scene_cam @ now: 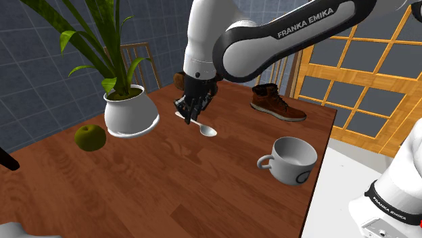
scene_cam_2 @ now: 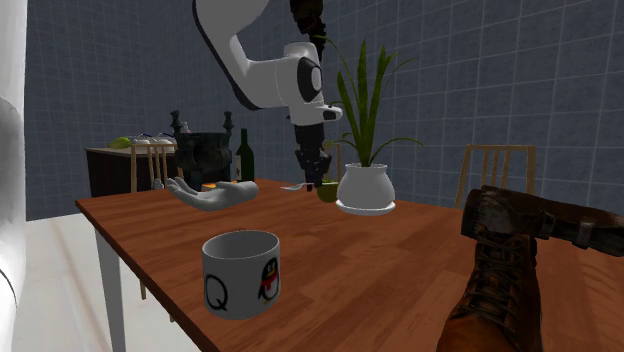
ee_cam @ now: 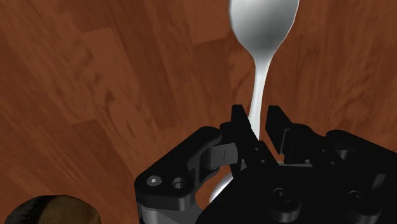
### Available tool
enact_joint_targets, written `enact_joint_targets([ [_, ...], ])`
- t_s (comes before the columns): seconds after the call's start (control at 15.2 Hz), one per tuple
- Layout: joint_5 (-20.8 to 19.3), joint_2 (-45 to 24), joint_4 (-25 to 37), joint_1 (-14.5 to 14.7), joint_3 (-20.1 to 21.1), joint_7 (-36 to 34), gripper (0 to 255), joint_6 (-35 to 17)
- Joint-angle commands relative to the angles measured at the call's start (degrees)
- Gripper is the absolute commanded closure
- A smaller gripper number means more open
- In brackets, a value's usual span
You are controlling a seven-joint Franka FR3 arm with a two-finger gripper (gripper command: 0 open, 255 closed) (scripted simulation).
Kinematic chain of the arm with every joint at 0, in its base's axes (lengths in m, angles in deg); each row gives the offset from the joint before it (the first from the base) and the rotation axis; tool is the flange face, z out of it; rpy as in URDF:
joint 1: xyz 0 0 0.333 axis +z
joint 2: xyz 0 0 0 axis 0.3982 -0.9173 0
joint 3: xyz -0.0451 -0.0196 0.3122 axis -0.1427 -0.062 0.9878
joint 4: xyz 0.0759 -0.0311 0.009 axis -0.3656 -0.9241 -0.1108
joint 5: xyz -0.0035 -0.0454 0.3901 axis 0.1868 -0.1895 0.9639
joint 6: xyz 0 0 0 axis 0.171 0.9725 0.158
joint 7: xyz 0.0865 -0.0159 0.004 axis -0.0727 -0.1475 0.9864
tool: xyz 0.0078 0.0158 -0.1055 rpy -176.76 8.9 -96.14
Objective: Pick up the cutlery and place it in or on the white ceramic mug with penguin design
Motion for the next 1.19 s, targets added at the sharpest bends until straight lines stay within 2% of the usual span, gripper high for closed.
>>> enact_joint_targets([
  [0.0, 0.4, 0.5, 1.0, -0.1, 0.1, 0.3, 255, 1.5],
  [0.33, 1.1, 1.3, 3.7, -0.1, 0.1, 0.8, 255, 4.8],
  [0.66, 8.7, 14.3, -9.8, -1.3, -0.6, 5.6, 255, 2.8],
  [1.12, 16.9, 32.0, -25.4, 1.5, -4.4, 11.5, 255, 4.1],
])
